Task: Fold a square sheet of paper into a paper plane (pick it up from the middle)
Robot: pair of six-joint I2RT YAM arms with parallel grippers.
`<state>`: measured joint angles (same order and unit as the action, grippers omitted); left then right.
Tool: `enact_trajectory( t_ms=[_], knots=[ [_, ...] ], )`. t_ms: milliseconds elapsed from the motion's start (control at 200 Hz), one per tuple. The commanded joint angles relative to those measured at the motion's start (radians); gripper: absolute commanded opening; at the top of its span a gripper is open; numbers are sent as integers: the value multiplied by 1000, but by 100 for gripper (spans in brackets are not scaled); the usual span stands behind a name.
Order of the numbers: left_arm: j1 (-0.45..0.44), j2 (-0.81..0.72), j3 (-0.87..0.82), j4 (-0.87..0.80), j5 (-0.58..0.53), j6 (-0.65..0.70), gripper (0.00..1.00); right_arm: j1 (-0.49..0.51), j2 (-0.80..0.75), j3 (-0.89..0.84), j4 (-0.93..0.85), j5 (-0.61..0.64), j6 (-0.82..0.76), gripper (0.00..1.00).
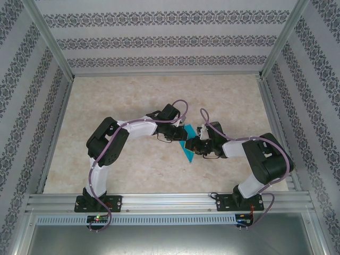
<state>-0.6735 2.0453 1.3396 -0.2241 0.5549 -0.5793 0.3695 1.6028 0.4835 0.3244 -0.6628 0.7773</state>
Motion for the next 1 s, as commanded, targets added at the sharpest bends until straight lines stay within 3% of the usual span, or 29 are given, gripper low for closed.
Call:
enact_trajectory(
  t_ms=[0, 430, 999],
  knots=[
    [9, 23, 1, -86, -12, 46, 19, 6, 41, -55, -185, 138, -40, 26],
    [26, 27, -13, -120, -19, 79, 9, 6, 7, -52, -189, 132, -45, 31],
    [43, 64, -13, -143, -28, 114, 6, 11, -138, -54, -305, 116, -73, 32]
  ],
)
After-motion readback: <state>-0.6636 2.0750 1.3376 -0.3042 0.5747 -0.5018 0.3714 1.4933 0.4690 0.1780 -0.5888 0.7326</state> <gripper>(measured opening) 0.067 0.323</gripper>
